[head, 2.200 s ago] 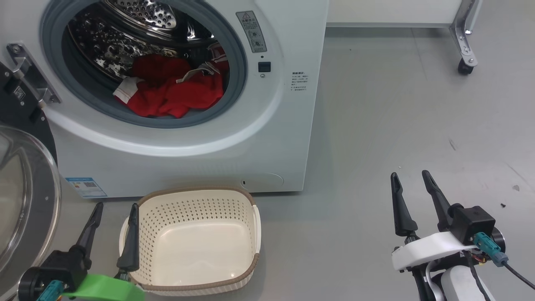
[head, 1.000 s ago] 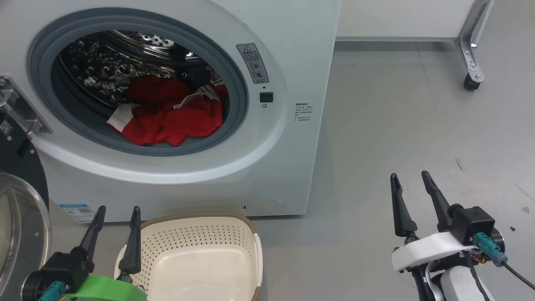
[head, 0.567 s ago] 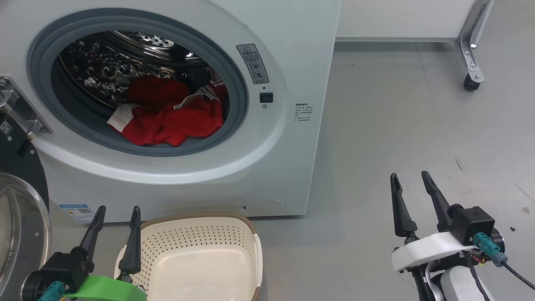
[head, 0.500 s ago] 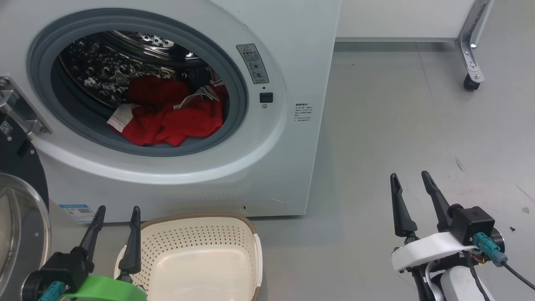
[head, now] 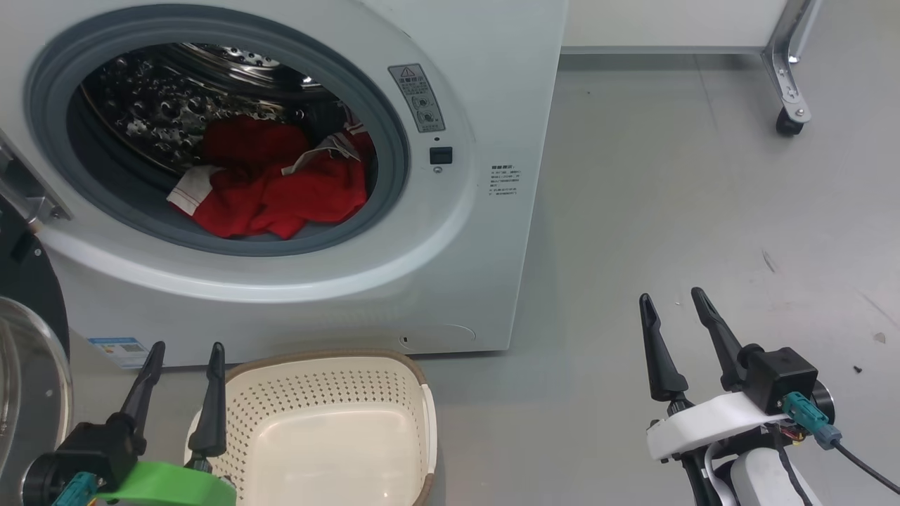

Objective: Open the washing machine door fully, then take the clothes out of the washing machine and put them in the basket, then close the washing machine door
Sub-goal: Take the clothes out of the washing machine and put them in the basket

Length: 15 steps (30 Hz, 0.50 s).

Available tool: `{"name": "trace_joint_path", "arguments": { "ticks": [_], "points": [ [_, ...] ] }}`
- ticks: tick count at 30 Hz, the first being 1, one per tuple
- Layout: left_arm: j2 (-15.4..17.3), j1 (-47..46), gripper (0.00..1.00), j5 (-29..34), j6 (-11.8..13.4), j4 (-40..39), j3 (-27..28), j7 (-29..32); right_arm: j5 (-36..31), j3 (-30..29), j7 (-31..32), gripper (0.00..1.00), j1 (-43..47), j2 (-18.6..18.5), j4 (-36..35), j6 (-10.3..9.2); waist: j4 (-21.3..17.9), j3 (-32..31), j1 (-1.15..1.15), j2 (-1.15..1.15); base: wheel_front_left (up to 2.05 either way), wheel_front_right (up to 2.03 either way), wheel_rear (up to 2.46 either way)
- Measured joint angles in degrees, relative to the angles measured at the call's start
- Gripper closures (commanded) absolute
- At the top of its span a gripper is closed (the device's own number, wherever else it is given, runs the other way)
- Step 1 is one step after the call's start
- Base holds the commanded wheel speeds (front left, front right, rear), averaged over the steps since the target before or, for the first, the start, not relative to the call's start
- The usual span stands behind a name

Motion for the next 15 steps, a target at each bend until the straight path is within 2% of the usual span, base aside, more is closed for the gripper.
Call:
{"name": "trace_joint_path", "arguments": {
  "ticks": [10, 15],
  "points": [
    [1.67, -0.31, 0.0, 0.33, 0.09, -1.12, 0.94, 0.26, 0.0, 1.66, 0.0, 0.0, -0.08, -0.01, -1.54, -0.34, -1.85, 4.9, 0.0, 0.0, 0.0, 0.0, 0.0],
    [2.9, -3.44, 0.0, 0.22, 0.09, -0.83, 1.67, 2.37, 0.01, 2.82, 0.0, 0.0, -0.26, -0.01, -2.14, -0.44, -3.3, 7.9, 0.0, 0.0, 0.0, 0.0, 0.0]
  ]
}}
